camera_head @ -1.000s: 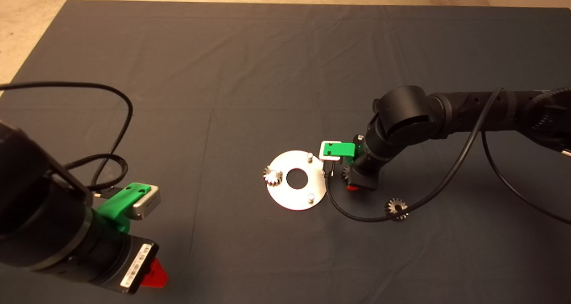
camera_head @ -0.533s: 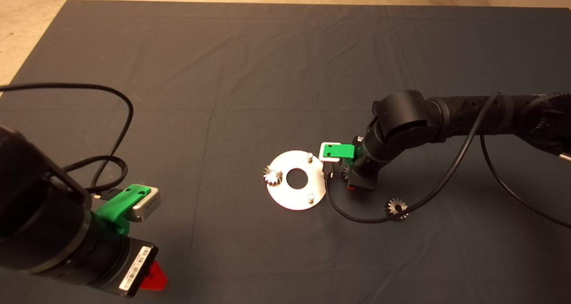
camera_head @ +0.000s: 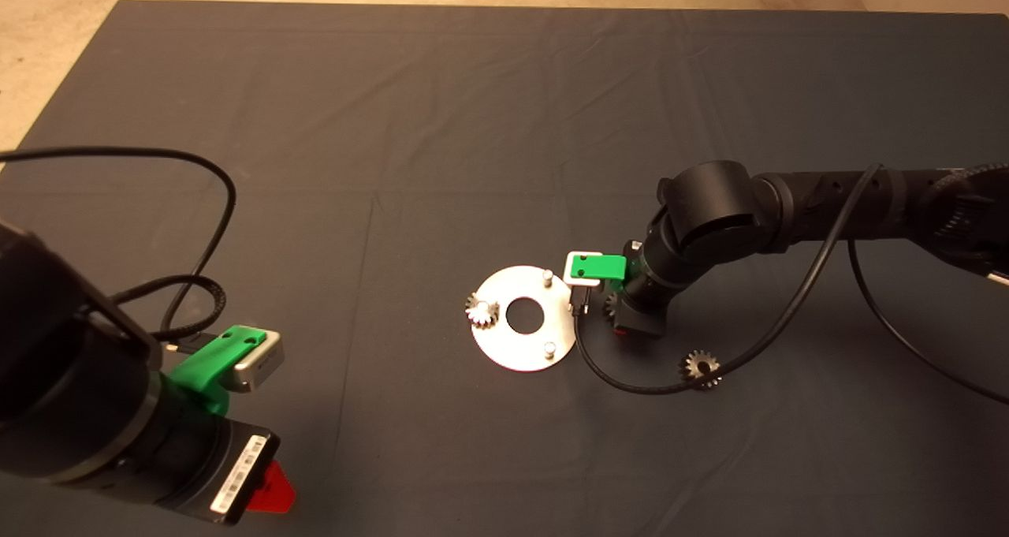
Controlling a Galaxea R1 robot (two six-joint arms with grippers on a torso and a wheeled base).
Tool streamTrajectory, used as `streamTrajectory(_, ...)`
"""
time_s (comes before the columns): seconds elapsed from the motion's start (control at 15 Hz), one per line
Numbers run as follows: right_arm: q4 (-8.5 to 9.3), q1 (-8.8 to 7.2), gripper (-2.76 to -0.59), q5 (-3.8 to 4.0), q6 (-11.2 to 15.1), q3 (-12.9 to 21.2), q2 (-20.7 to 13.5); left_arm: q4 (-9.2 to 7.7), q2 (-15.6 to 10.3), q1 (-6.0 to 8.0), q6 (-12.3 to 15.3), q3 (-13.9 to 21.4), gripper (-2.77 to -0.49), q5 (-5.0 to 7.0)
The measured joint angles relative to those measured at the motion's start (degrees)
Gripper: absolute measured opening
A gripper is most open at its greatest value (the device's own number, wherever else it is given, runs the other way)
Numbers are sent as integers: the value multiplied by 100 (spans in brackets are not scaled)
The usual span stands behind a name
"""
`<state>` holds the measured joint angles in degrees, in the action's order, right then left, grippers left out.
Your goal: Install three planetary gears onto the carrier pins
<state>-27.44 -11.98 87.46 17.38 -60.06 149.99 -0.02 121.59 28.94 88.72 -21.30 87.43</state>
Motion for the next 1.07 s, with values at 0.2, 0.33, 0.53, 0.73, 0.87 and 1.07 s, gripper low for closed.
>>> streamTrajectory(0.2, -1, -2, -224, 2, 0, 17, 0, 0, 0, 0, 0, 1, -122, 0)
streamTrajectory(0.33, -15, -13, -224, 5, 2, 72, 0, 0, 0, 0, 0, 2, -122, 0)
streamTrajectory(0.53, -17, -142, -226, 5, 4, 235, 1, 0, 0, 0, 0, 7, -122, 2)
streamTrajectory(0.73, 7, -345, -226, 2, 4, 306, 4, 2, 0, 0, 0, 7, -122, 0)
streamTrajectory(0.87, 32, -504, -225, 9, 6, 323, 9, 1, 0, 0, 0, 7, -122, 1)
streamTrajectory(1.07, 68, -607, -227, 20, 17, 334, 100, 0, 0, 0, 0, 7, -122, 2)
